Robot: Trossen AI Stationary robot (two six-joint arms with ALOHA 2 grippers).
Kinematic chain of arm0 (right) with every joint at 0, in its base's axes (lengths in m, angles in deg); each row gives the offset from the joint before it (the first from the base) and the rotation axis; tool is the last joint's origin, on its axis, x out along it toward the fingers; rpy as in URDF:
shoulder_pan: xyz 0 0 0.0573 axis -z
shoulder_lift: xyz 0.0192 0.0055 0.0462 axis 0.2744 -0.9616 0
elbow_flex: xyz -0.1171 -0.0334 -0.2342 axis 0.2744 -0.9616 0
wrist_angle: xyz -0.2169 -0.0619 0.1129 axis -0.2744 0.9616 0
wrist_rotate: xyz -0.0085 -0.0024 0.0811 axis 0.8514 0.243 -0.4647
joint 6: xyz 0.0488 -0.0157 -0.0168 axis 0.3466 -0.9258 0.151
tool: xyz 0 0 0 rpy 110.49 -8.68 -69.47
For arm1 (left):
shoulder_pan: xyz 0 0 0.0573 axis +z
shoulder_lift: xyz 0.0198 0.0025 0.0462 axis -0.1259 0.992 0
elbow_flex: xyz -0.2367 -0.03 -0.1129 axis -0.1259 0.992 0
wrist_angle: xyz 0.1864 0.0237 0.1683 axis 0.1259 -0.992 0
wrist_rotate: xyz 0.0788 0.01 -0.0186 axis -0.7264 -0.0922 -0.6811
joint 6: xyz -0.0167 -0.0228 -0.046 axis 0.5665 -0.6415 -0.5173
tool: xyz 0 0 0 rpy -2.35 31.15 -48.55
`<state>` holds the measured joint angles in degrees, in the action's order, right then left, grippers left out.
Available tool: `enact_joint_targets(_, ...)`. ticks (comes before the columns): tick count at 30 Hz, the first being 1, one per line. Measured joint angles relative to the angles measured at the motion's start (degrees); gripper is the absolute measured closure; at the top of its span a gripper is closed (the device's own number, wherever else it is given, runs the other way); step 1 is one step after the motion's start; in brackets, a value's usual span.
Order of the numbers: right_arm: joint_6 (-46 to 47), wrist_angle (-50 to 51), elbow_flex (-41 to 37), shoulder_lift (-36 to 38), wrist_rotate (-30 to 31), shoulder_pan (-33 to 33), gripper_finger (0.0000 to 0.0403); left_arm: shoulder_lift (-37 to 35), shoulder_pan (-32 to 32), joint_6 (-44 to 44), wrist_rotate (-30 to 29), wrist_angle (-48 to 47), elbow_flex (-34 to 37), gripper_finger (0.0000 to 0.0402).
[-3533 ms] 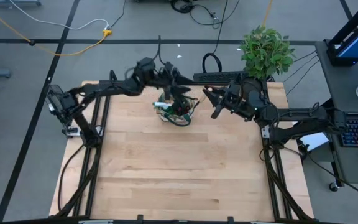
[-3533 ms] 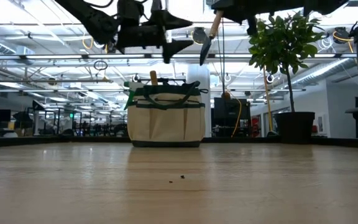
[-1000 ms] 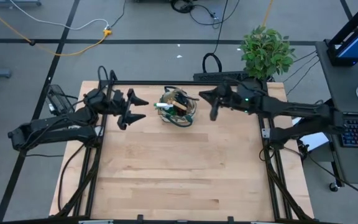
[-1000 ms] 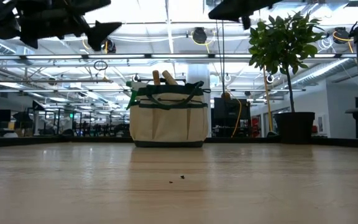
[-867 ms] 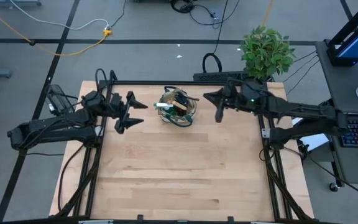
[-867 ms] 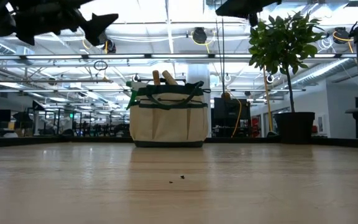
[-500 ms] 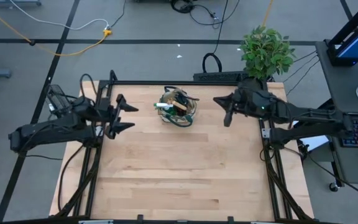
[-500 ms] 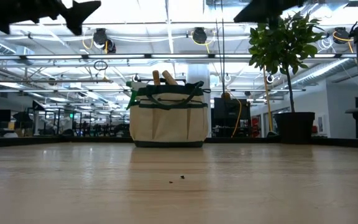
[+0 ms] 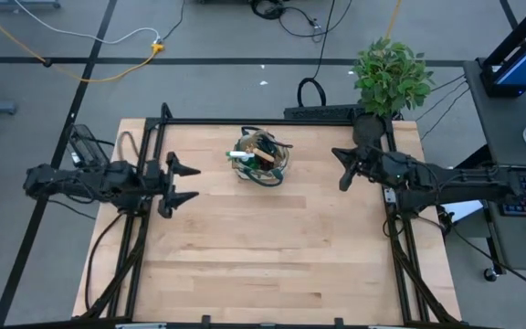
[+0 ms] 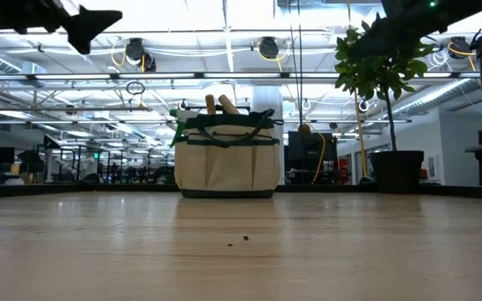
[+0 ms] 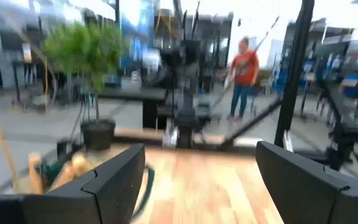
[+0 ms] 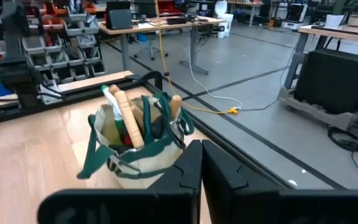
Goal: Pick & Place Garden tools in Gardening bag
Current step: Return to Home Position
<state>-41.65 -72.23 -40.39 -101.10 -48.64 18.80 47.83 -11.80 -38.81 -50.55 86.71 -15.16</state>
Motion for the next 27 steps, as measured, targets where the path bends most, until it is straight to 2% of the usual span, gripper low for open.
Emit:
enact_joint_targets(7,-2.38,0.85,-3.24,8.11,-0.15,0.04,0.0403,-12.26,0.14,1.06,-0.54,-1.00,6.17,0.0091)
enact_joint_targets(12,2.53,4.37,-7.00,14.41,-0.58,0.02,0.0403,-19.38,0.14,0.79,-0.75,-9.23,7.59,0.0091)
enact_joint_targets(14,2.63,5.10,-9.66,15.71,-3.65,0.02,0.0403,-21.68,0.14,1.08,-0.36,-11.02,7.57,0.0091)
enact_joint_targets(19,4.34,2.94,-16.25,17.09,-16.18,-0.02,0.0403,-22.19,0.14,2.44,2.50,-13.12,7.52,0.0091)
enact_joint_targets(24,5.92,-3.35,-21.10,18.35,-16.67,0.00,0.0403,-22.23,0.14,2.63,4.62,-13.06,7.45,0.0091)
enact_joint_targets(27,6.15,-3.51,-22.07,20.07,-16.65,0.00,0.0403,-22.23,0.14,3.46,5.85,-13.18,7.45,0.0091)
